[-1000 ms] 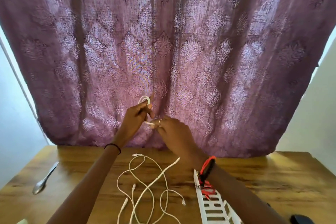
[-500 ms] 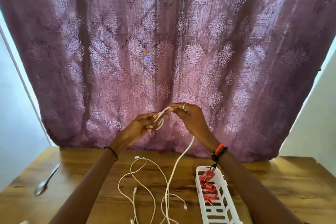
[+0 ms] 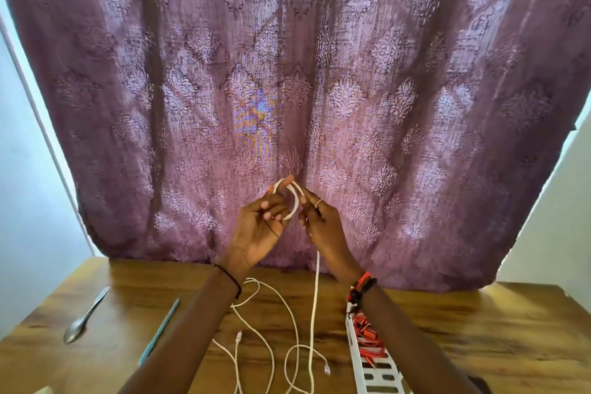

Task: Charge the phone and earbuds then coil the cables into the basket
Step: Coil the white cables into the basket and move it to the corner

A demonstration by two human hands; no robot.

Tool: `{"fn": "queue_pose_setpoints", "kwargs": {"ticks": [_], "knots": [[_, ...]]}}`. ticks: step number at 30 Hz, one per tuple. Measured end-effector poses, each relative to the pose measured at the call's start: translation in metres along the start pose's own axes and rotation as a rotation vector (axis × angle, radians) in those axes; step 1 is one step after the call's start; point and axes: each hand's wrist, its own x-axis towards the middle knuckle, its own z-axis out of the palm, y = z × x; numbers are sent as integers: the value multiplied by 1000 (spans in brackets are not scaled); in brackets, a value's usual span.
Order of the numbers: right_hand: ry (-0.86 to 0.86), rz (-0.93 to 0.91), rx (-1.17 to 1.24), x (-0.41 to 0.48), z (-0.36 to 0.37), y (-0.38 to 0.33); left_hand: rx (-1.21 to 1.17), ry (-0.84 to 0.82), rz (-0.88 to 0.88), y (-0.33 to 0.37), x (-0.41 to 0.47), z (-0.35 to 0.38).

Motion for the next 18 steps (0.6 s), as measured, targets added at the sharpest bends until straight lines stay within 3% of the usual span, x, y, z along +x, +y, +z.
{"fn": "queue_pose_setpoints", "kwargs": {"ticks": [14, 18], "knots": [[56, 5, -337, -31, 17, -1, 49, 188, 171, 7, 11, 20], [14, -14, -349, -45, 20, -8, 284, 268, 248, 7, 12, 37]]}}
